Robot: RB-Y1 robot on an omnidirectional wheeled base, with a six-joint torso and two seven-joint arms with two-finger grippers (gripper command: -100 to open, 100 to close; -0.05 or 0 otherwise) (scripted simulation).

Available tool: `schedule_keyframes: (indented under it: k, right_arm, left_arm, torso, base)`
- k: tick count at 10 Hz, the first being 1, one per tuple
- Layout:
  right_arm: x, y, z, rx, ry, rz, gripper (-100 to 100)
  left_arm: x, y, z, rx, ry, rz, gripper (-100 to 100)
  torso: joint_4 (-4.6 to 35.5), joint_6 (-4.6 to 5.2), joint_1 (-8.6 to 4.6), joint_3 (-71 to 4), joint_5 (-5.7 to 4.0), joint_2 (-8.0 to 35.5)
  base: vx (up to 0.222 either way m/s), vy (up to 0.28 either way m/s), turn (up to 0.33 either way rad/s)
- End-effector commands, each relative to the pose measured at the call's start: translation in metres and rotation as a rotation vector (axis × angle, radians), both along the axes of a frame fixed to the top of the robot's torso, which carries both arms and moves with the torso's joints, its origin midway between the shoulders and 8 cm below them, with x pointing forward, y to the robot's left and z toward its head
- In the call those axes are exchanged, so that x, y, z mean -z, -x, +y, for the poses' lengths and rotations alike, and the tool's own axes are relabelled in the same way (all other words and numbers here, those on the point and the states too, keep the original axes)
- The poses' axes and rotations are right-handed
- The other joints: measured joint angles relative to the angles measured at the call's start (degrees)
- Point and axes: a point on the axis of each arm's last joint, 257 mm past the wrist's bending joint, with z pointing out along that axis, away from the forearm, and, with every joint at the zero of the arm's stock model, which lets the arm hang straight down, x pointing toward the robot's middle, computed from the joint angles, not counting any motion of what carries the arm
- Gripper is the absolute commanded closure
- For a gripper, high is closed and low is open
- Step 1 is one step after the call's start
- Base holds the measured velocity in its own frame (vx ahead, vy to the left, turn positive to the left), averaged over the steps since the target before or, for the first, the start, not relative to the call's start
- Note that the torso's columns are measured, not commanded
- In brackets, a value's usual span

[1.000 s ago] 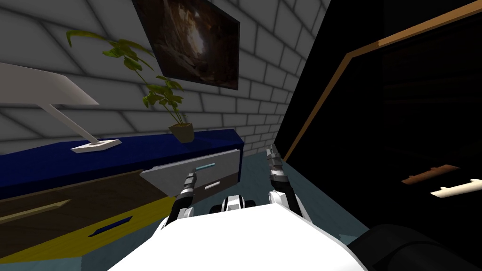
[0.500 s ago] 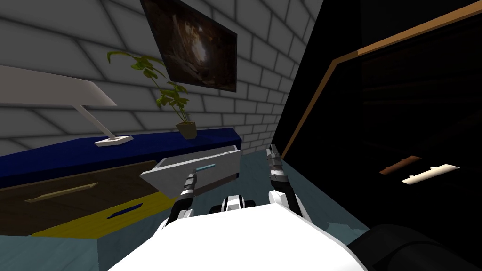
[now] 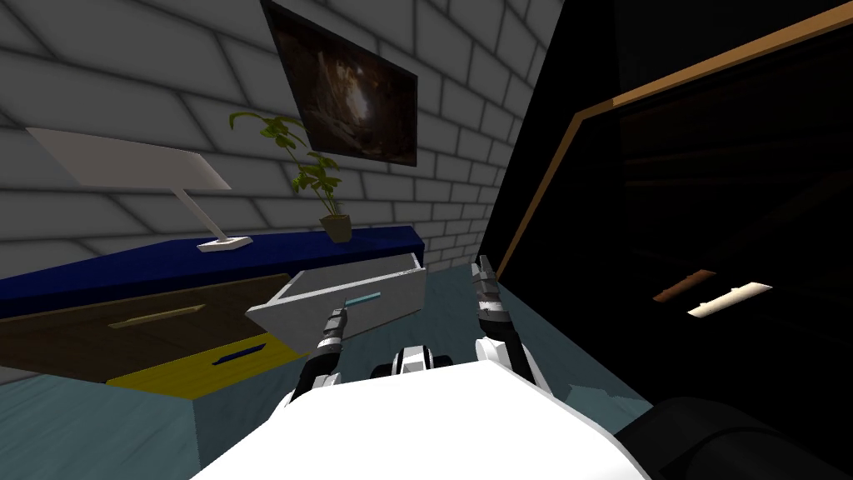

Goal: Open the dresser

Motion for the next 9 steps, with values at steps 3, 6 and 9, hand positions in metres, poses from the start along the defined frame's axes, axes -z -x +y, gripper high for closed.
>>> schedule_keyframes:
  k: [3,6,9]
  right_arm:
    - [0.0,0.0,0.0,0.0,0.0,0.0,0]
    - [0.0,0.0,0.0,0.0,0.0,0.0,0]
    - [0.0,0.0,0.0,0.0,0.0,0.0,0]
  left_arm:
    - [-0.022,-0.005,0.006,-0.004,0.001,0.001,-100]
    - [-0.038,-0.008,0.01,-0.005,0.002,0.001,-100]
    - [-0.049,-0.01,0.012,-0.006,0.003,0.001,-100]
  torso:
    - [0.01,0.0,-0.02,0.15,0.05,0.21]
    - [0.0,-0.01,-0.04,0.19,0.06,0.28]
    - [0.26,-0.02,-0.22,0.28,-0.17,0.49]
  base:
    - [-0.006,-0.007,-0.007]
    - [-0.014,-0.011,-0.007]
    - [-0.016,-0.011,-0.006]
